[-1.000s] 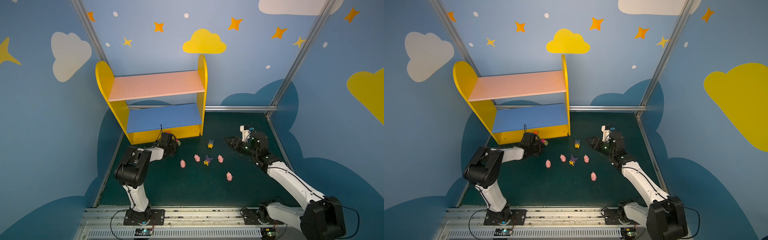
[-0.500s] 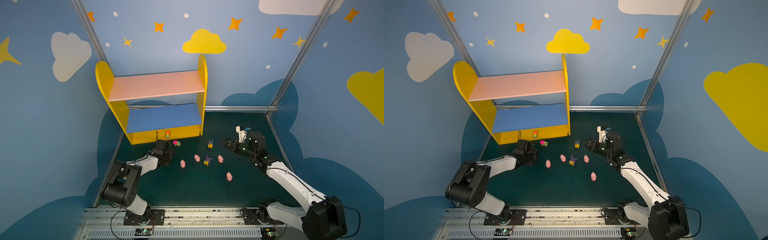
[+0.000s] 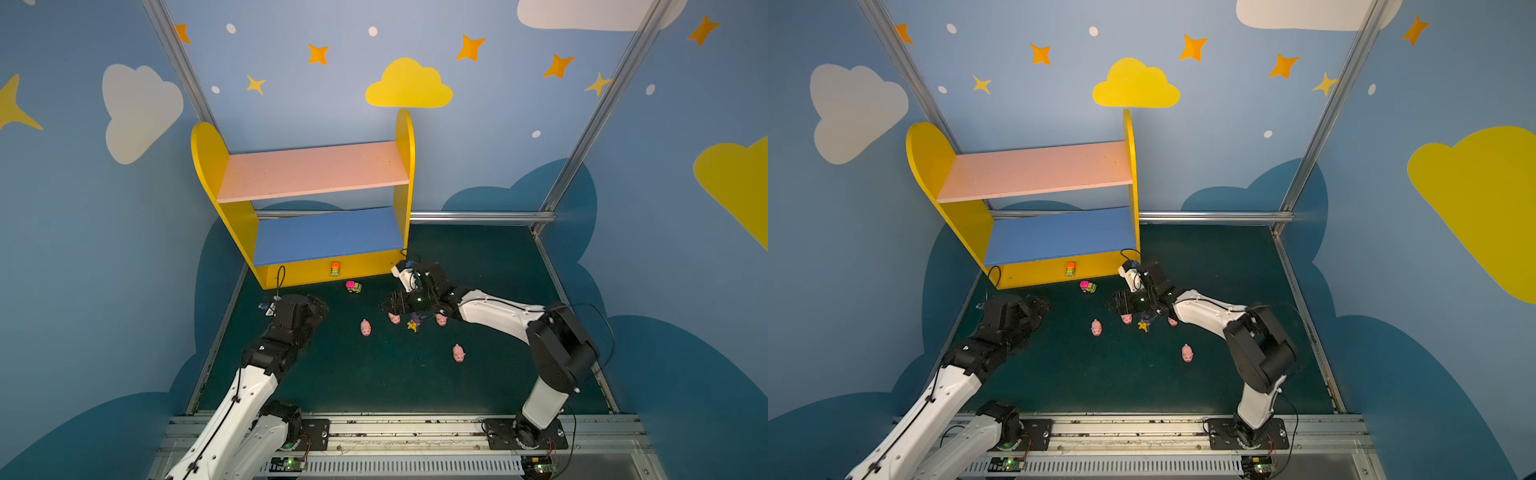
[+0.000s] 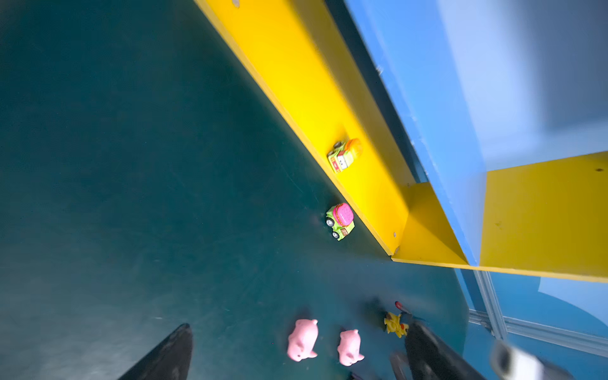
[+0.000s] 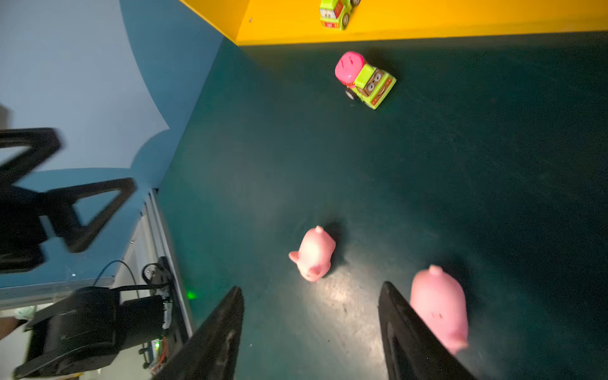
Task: Organize plastic toys on shelves
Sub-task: Rotate the plastic toy at the middle-left of the table.
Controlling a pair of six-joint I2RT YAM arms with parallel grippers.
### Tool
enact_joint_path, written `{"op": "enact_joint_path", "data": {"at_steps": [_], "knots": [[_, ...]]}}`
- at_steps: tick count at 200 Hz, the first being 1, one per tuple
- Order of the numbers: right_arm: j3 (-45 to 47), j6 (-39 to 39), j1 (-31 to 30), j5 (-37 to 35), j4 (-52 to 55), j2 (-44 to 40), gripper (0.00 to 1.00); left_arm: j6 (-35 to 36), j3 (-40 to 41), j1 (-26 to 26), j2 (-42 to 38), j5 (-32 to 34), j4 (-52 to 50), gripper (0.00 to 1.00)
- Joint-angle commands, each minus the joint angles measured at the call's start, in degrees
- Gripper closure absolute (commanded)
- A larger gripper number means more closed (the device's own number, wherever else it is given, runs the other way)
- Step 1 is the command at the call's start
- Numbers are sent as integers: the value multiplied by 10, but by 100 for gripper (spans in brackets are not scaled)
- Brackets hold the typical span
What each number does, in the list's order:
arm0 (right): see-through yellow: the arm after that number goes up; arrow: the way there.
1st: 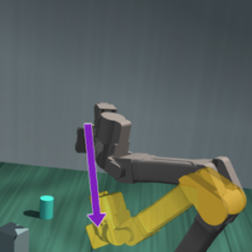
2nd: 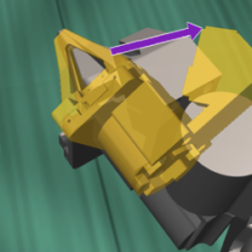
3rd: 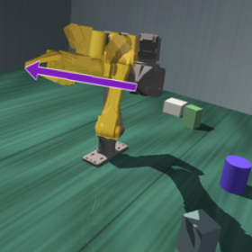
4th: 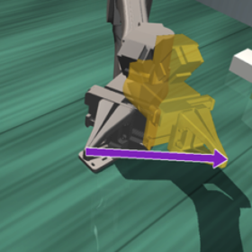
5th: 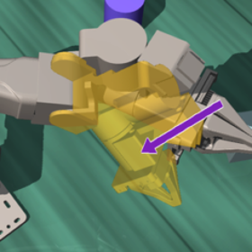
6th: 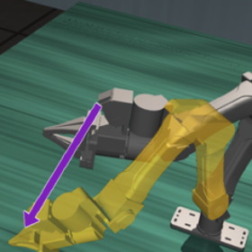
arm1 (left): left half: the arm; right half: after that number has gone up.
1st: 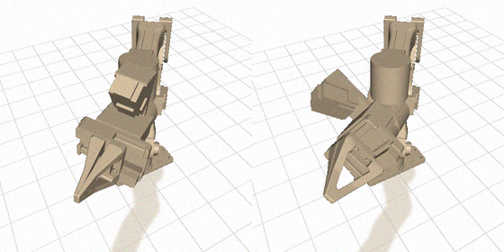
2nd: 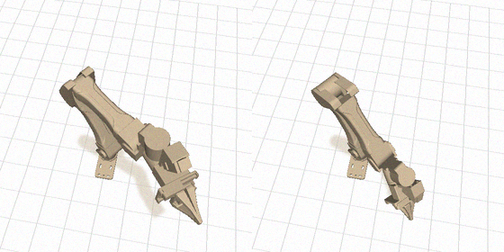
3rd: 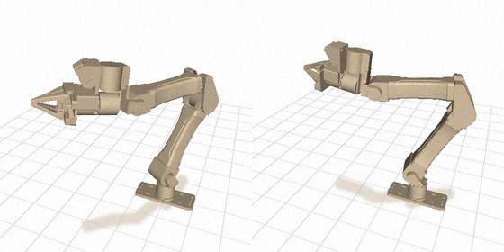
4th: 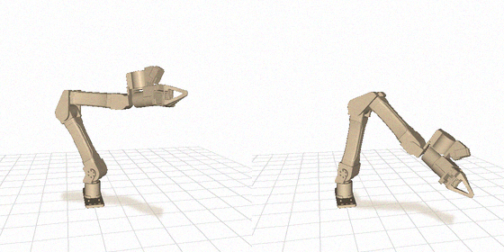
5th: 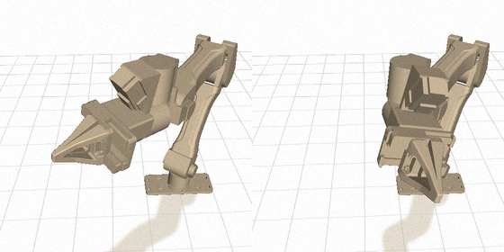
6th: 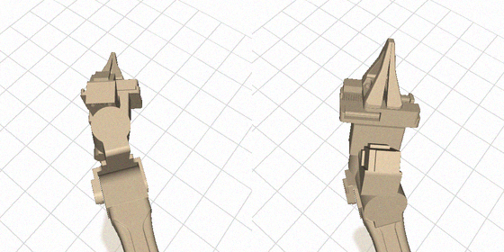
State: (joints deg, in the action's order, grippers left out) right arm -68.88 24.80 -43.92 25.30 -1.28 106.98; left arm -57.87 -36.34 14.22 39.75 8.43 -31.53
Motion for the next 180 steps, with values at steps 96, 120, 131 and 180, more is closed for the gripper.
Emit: {"op": "enact_joint_path", "data": {"at_steps": [96,120,131,180], "knots": [[-221,-100,-13,-43,-14,214,29,55,10,-12,-97,4,-95,0],[-256,-99,-13,-47,-16,243,29,62,5,-18,-99,0,-94,0],[-269,-99,-13,-51,-16,252,29,65,1,-21,-99,-3,-95,0],[-309,-104,-12,-74,-9,285,28,72,-6,-35,-112,-9,-105,0]]}}
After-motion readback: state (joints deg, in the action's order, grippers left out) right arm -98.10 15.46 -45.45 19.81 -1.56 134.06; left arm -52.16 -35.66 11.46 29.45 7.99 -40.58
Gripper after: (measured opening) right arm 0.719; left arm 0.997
